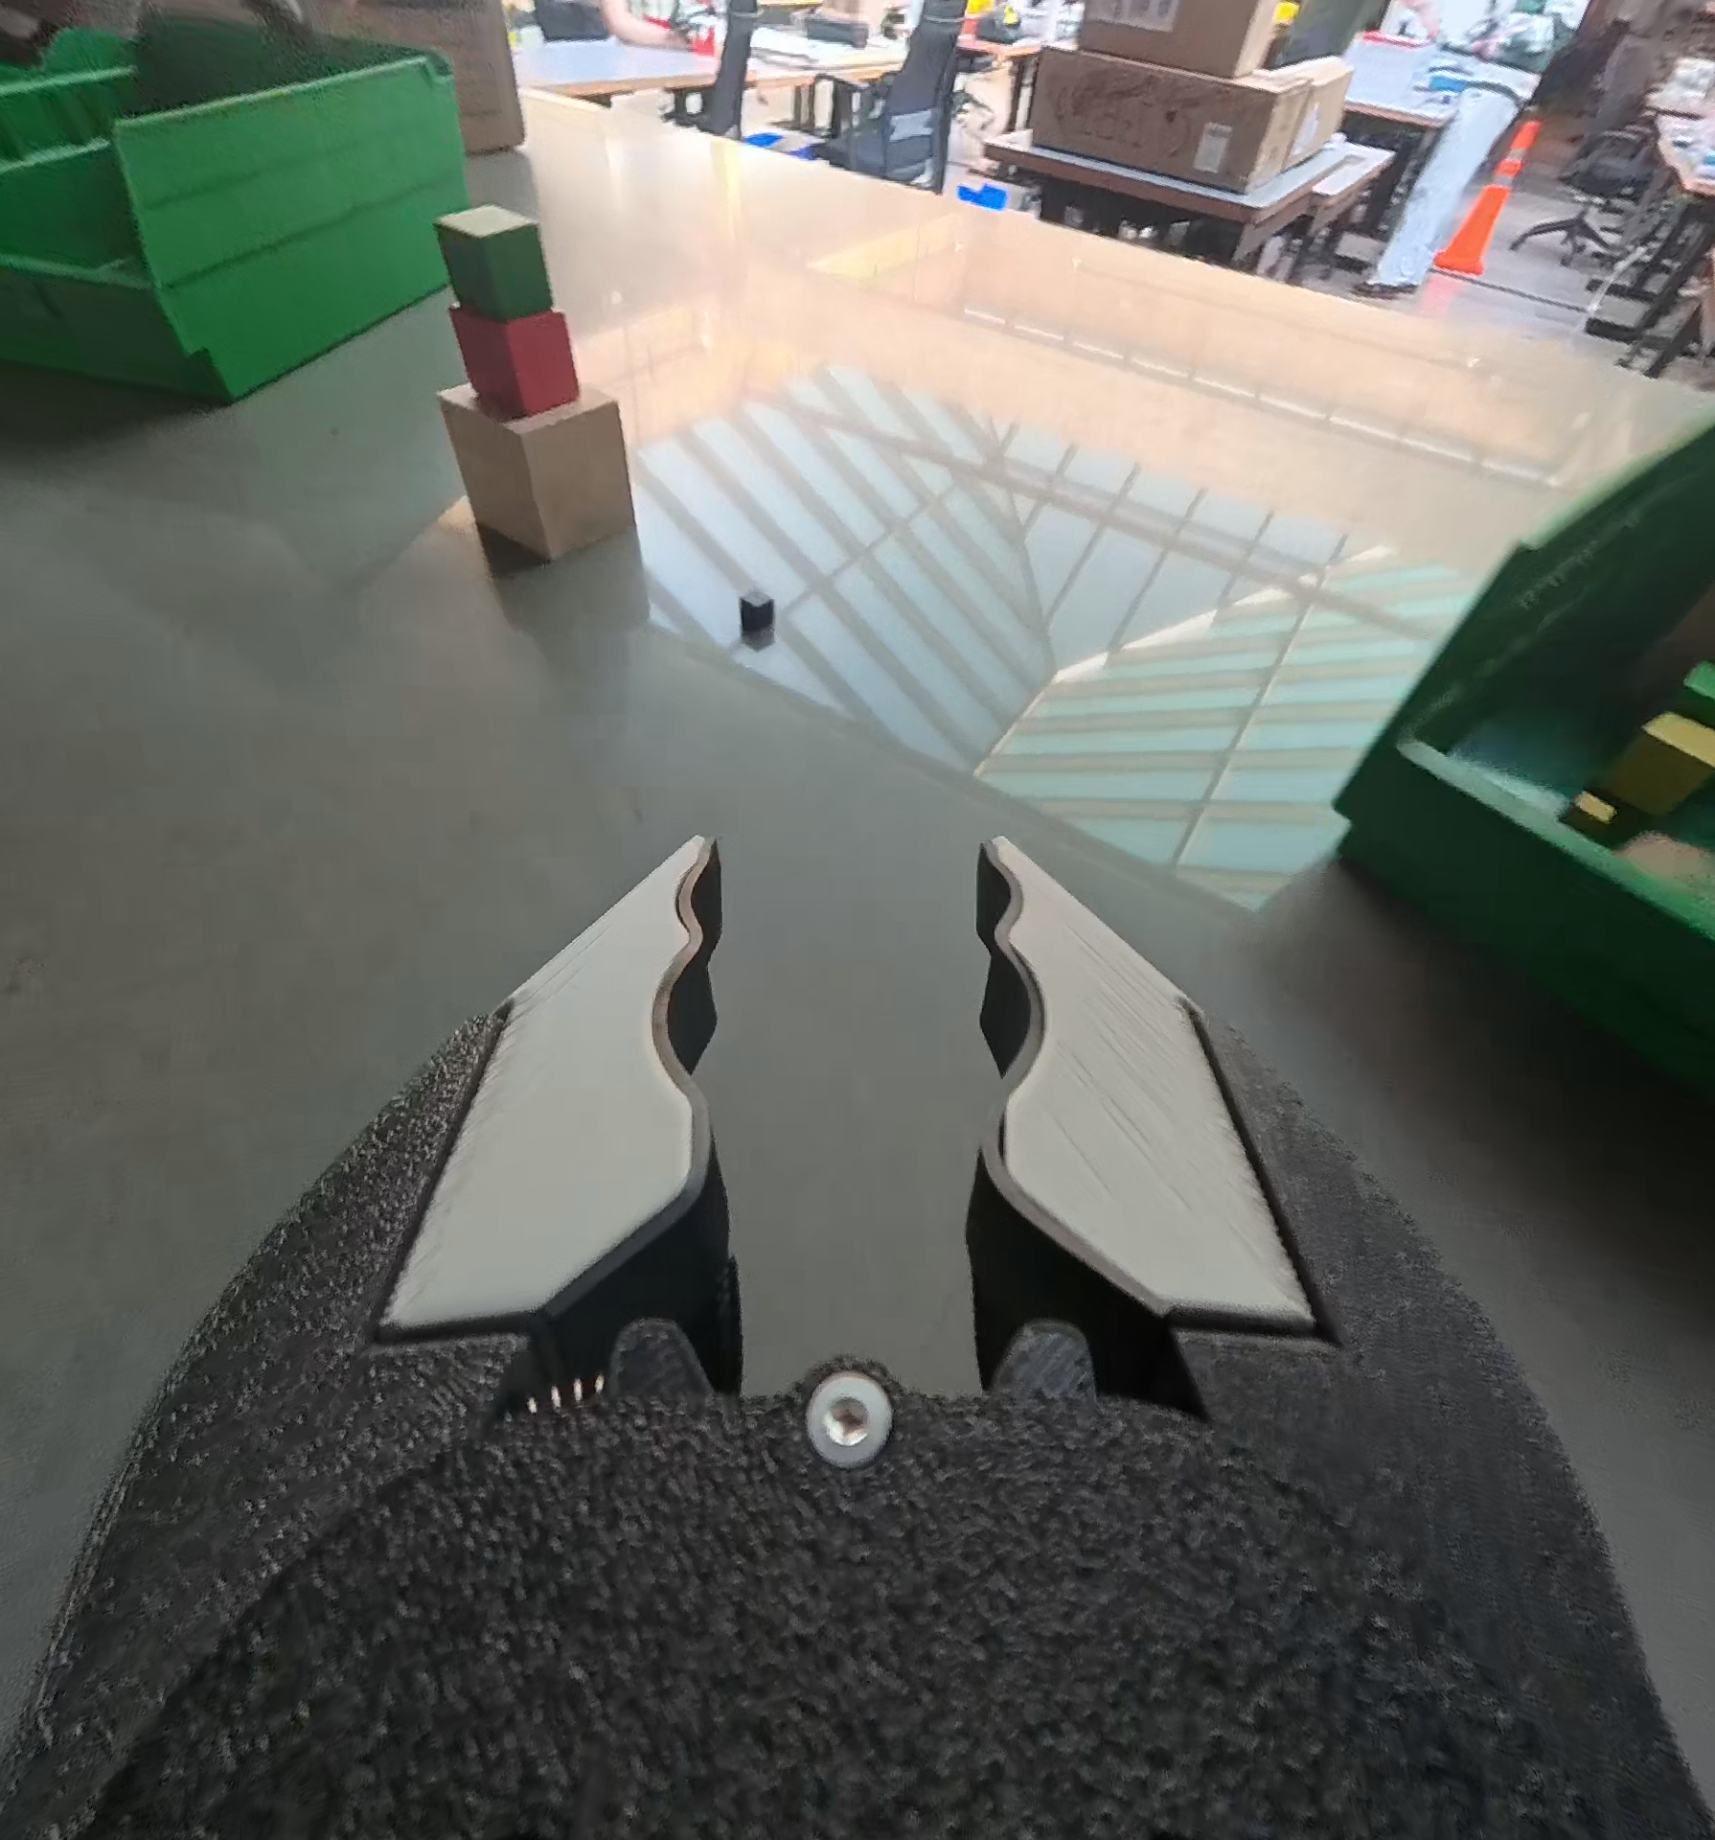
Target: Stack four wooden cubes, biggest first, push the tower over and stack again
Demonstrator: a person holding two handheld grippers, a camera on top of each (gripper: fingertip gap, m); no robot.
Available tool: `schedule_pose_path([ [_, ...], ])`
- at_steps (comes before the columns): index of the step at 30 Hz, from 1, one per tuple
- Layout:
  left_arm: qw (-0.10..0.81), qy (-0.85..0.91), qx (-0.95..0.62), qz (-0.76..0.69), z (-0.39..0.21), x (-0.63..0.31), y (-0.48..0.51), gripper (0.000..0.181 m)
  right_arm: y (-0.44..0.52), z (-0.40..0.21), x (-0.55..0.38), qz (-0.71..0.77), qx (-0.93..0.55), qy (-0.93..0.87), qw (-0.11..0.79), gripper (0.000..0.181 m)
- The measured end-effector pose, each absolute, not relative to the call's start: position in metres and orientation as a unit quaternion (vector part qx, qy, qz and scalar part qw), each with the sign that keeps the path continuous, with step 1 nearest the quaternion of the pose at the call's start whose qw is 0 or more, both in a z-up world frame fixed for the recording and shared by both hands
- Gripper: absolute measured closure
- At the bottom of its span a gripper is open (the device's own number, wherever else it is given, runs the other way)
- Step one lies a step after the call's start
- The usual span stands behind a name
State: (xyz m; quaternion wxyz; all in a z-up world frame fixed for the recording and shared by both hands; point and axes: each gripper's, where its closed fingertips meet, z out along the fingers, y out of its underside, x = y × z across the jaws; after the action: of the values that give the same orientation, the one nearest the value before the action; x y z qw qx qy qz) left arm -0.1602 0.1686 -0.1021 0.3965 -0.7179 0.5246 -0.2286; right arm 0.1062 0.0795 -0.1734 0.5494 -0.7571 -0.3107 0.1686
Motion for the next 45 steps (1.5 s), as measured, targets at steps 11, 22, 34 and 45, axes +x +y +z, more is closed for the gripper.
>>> schedule_pose_path([
  [11,0.567,0.241,-0.755,-0.227,-0.125,-0.207,0.095,0.113,0.122,-0.193,0.025,0.208,-0.718,-0.49,0.448,0.136],
  [22,0.622,0.077,-0.756,-0.191,-0.144,-0.217,0.042,0.114,0.189,-0.233,-0.036,0.203,-0.696,-0.598,0.341,0.146],
  [34,0.615,0.076,-0.758,-0.204,-0.154,-0.215,0.045,0.116,0.192,-0.243,-0.047,0.202,-0.693,-0.624,0.301,0.171],
  [45,0.61,0.098,-0.758,-0.206,-0.156,-0.211,0.051,0.117,0.188,-0.138,-0.11,0.246,-0.653,-0.618,0.36,0.171],
])
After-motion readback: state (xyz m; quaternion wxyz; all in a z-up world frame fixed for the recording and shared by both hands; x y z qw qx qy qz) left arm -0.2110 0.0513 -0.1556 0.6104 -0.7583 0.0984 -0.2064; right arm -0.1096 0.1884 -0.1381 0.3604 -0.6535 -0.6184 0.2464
